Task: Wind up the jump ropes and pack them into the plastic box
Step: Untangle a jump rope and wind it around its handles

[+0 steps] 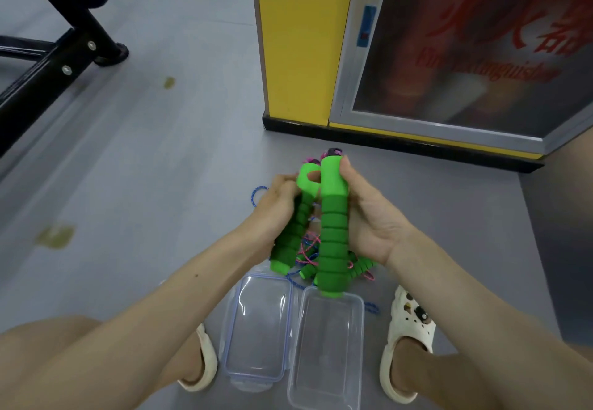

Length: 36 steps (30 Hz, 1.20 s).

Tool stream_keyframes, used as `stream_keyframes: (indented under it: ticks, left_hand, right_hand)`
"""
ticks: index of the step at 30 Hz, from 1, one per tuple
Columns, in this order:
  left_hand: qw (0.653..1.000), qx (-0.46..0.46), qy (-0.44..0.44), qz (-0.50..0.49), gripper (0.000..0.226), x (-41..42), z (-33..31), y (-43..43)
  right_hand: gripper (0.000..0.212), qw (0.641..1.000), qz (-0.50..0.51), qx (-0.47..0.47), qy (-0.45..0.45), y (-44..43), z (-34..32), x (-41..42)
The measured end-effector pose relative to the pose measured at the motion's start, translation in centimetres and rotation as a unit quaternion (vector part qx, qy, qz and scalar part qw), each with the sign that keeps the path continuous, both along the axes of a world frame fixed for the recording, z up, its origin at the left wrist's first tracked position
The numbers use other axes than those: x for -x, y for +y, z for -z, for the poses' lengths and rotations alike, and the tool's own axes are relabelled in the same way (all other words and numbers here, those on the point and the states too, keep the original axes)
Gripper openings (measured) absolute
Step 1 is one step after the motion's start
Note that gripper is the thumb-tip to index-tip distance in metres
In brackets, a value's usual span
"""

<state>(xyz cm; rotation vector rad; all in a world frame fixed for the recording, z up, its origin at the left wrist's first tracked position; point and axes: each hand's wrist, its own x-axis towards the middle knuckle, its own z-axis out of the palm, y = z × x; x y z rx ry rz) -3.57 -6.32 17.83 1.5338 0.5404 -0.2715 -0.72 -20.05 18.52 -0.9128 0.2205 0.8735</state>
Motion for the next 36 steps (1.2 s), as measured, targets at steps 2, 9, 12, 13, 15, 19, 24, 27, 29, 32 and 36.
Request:
stream_keyframes:
  ticks: [2, 9, 12, 13, 15, 19, 24, 27, 29, 32, 36]
  left_hand:
    - [0.998, 0.026, -0.023, 0.056, 0.025, 0.5, 0.2, -0.8]
    - [0.989, -0.050, -0.076, 0.114, 0.016, 0.7, -0.3, -0.3]
    - [0.974, -0.058, -0.032, 0.217, 0.021, 1.4, -0.5, -0.4]
    - [0.968, -0.077, -0.024, 0.238, 0.024, 1.5, -0.3, -0.6]
    - [0.964, -0.092, -0.027, 0.247, 0.028, 1.5, -0.2, -0.7]
    - [0.973, 0.030, 0.042, 0.226, 0.047, 1.2, -0.8, 0.3]
    - [0.934, 0.238, 0.093, 0.249, 0.005, 1.8, -1.9, 0.9]
    - [0.951, 0.141, 0.092, 0.261, 0.010, 1.7, -1.4, 0.5]
    - [0.967, 0.066, 0.086, 0.230, 0.020, 1.6, -0.9, 0.1]
    - [0.974, -0.096, 0.055, 0.198, 0.020, 1.2, -0.6, -0.6]
    - [0.831, -0.521, -0.028, 0.192, 0.024, 1.8, -0.4, -1.5]
  right_hand:
    - [0.043, 1.000, 0.013, -0.021, -0.001, 0.1, -0.1, 0.0]
    - [0.035, 0.990, 0.126, 0.068, 0.014, 0.2, 0.3, -0.6]
    - [0.034, 0.982, 0.172, 0.082, 0.014, 0.2, 0.2, -0.8]
    - [0.033, 0.981, 0.173, 0.087, 0.011, 0.3, 0.4, -0.8]
    - [0.034, 0.982, 0.157, 0.105, 0.001, 0.6, 0.7, -0.7]
    - [0.036, 0.984, 0.114, 0.135, -0.030, -0.2, 0.6, -1.7]
    - [0.038, 0.986, 0.071, 0.130, -0.078, -0.3, 0.8, -1.4]
    - [0.033, 0.979, 0.099, 0.160, -0.080, 0.3, 1.5, -0.8]
    - [0.031, 0.977, 0.112, 0.169, -0.062, 0.6, 1.6, -0.7]
    - [0.031, 0.972, 0.135, 0.189, -0.043, 0.9, 1.5, -0.6]
    - [0.046, 0.962, 0.134, 0.235, -0.038, 1.3, 2.1, -0.4]
